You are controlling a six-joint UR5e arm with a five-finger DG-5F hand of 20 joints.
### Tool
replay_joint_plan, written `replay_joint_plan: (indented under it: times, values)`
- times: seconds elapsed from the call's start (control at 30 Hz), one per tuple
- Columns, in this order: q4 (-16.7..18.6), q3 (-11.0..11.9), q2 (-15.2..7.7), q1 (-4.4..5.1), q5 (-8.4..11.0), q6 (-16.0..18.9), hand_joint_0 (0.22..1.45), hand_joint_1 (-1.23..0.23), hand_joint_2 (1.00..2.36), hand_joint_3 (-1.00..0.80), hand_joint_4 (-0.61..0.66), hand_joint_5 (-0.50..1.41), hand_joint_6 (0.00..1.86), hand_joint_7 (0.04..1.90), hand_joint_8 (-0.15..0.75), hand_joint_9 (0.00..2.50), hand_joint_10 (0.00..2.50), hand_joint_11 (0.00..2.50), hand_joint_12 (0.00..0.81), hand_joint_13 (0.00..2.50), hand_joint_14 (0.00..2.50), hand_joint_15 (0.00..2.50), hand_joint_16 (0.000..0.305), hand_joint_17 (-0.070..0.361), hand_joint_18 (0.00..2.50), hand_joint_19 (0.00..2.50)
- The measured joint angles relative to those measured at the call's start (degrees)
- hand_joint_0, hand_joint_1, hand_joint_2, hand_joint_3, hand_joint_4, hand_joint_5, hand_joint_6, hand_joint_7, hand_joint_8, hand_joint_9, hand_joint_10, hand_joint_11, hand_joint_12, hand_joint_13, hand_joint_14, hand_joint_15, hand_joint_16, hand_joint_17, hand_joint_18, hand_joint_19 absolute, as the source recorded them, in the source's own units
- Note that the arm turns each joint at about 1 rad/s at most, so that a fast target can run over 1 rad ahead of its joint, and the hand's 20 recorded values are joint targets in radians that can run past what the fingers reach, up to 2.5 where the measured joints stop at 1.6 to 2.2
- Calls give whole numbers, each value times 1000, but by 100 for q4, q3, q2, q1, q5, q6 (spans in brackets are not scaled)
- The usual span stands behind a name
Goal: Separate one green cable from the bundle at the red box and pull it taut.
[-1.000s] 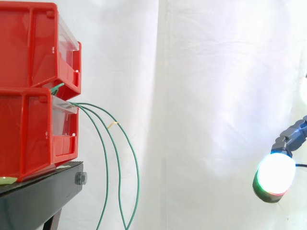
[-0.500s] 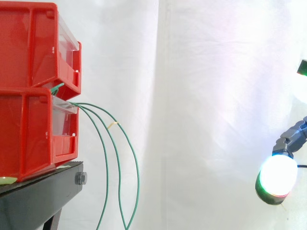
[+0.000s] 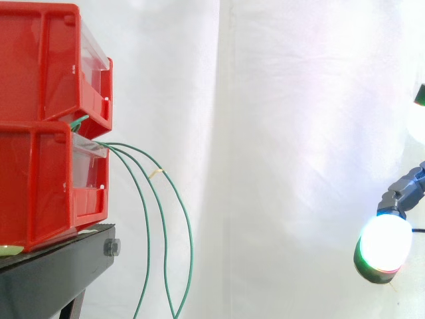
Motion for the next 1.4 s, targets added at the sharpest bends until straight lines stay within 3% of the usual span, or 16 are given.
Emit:
replay_joint_plan:
  times: [0.5, 0.73, 0.83, 0.97, 1.4]
  values:
    - [-1, 0, 0, 0, 0, 0, 495, -436, 1000, -500, 245, -175, 502, 663, 285, 941, 17, 522, 359, 766, 17, 506, 47, 107, 654, 695]
    - [1, 0, -1, 0, 0, 0, 509, -331, 1000, -500, 233, -173, 502, 668, 289, 878, 14, 496, 364, 723, 17, 503, 47, 105, 642, 711]
    - [1, 0, -1, 0, 1, 0, 437, -289, 1000, -500, 255, -182, 502, 661, 321, 816, 12, 450, 403, 692, 17, 484, 56, 126, 656, 662]
    - [-1, -1, -1, 0, 1, 0, 467, -283, 1000, -500, 246, -182, 502, 666, 314, 803, 13, 459, 392, 679, 15, 484, 53, 120, 633, 672]
    - [0, 0, -2, 2, 0, 0, 488, -420, 1000, -500, 228, -182, 502, 669, 307, 779, 15, 458, 374, 620, 16, 480, 51, 114, 533, 678]
